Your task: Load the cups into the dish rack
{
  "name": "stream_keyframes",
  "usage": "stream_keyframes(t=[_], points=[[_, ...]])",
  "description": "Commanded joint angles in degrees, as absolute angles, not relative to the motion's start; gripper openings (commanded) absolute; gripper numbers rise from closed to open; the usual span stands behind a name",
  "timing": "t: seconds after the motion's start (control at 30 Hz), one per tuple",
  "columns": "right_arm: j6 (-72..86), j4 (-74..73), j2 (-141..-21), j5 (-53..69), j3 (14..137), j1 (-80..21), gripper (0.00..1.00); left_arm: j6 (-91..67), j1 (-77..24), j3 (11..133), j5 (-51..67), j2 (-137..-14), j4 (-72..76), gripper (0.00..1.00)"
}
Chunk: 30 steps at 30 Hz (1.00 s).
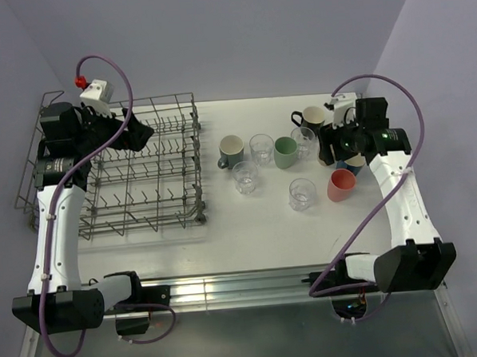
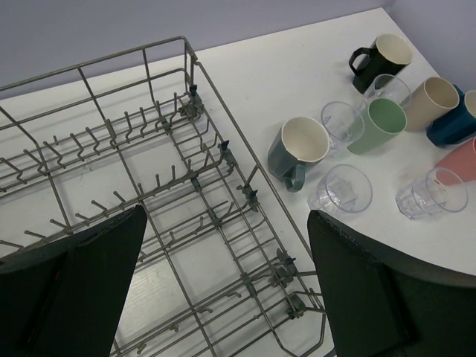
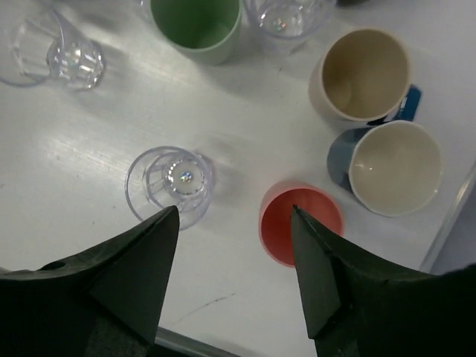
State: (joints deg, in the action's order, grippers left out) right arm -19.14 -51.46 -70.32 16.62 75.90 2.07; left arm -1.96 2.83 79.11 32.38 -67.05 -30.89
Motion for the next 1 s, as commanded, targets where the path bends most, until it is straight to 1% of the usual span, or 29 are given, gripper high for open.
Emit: stream_keyframes(t=[0.0,0.07,0.33,0.67,0.8,0.9,0.93,0.97], points=[[-21.88,-55.72,-72.33,17.49,76.30,0.27,0.68,-0.62,2.99,80.25,34.63,-67.24,-30.67,0.99],[-21.71,-55.81,-74.00,16.44,75.59,-2.28,0.64,-0.62,3.08,79.98,34.02,-67.06,-30.41,0.99],[-21.36,-53.26,-80.06,13.89,70.85,-7.20,0.59,-0.70,2.99,78.84,32.52,-66.88,-30.14,0.99],[-21.80,-47.73,-84.29,12.04,63.64,-8.61,0.57,-1.58,2.99,78.57,33.13,-67.59,-29.36,0.99],[-21.62,-45.01,-86.13,11.43,62.58,-8.70,0.56,-1.84,2.99,78.66,33.22,-68.03,-29.09,0.99],[-21.53,-44.30,-87.54,11.95,62.40,-8.79,0.53,-1.93,3.08,78.49,33.22,-68.20,-28.92,0.99],[-21.53,-44.12,-88.15,12.04,62.40,-8.70,0.49,-1.93,2.99,78.49,33.14,-68.29,-28.83,0.99],[-21.45,-43.95,-88.33,12.04,62.40,-8.70,0.47,-2.02,2.99,78.31,33.05,-68.29,-28.74,0.99]])
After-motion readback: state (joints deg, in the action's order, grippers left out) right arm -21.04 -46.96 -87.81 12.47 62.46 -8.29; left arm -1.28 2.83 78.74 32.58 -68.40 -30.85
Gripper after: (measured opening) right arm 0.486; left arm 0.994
